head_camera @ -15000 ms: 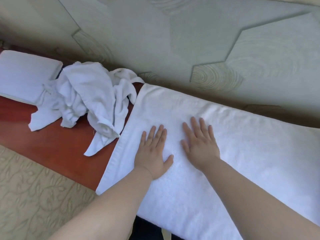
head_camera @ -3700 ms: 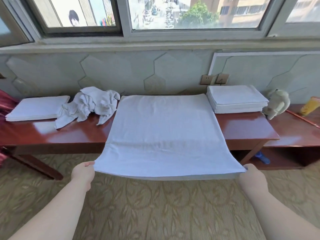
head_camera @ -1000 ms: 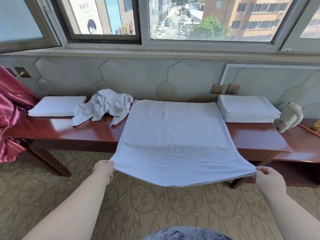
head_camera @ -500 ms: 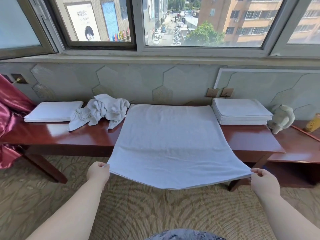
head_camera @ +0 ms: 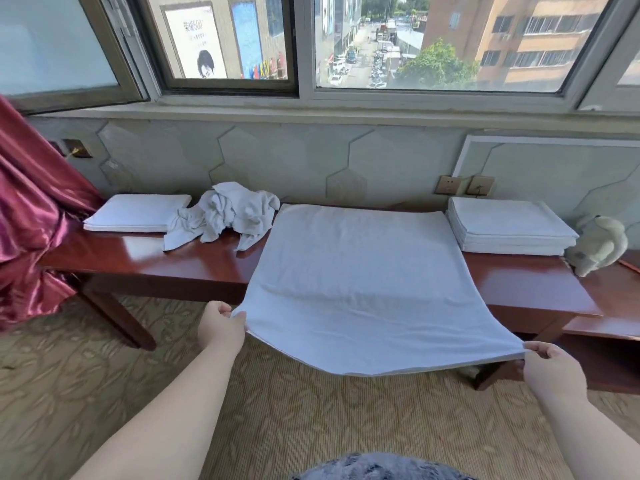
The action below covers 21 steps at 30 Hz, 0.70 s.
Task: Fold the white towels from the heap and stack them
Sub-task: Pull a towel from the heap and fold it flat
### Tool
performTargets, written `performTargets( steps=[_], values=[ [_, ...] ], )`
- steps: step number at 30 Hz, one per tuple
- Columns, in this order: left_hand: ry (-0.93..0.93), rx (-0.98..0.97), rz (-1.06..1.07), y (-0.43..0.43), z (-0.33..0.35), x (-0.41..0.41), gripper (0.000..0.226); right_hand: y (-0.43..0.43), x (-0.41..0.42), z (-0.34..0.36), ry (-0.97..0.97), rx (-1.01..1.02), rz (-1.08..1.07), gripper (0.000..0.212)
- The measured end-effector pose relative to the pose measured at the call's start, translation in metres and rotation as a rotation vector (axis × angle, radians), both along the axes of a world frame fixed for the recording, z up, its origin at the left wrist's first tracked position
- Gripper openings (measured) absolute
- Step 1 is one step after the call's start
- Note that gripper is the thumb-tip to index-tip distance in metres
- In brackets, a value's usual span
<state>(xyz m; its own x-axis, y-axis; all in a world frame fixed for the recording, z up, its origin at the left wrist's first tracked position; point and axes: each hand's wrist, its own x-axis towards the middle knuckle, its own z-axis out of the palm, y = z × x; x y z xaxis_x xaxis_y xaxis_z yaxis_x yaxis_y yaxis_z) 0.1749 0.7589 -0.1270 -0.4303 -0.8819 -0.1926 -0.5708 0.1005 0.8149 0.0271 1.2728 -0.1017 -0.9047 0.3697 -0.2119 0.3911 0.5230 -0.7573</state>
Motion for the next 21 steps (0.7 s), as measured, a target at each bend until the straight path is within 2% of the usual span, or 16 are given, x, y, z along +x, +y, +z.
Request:
performTargets(
  steps=[4,13,21],
  values=[
    [0.082,0.043,-0.018,0.0016,-0.0029,-0.0029,0.022,0.0003,-0.0004,-0.0035,-0.005,0.006,0.002,0.018],
    [0.131,0.066,-0.012,0.0022,-0.0045,-0.0032,0.021,-0.0011,0.0012,-0.0014,0.003,0.0,0.005,0.018],
    [-0.017,-0.14,-0.131,0.0047,0.0008,-0.0011,0.013,0.004,-0.0011,-0.0017,0.02,-0.035,-0.009,0.018]
  ],
)
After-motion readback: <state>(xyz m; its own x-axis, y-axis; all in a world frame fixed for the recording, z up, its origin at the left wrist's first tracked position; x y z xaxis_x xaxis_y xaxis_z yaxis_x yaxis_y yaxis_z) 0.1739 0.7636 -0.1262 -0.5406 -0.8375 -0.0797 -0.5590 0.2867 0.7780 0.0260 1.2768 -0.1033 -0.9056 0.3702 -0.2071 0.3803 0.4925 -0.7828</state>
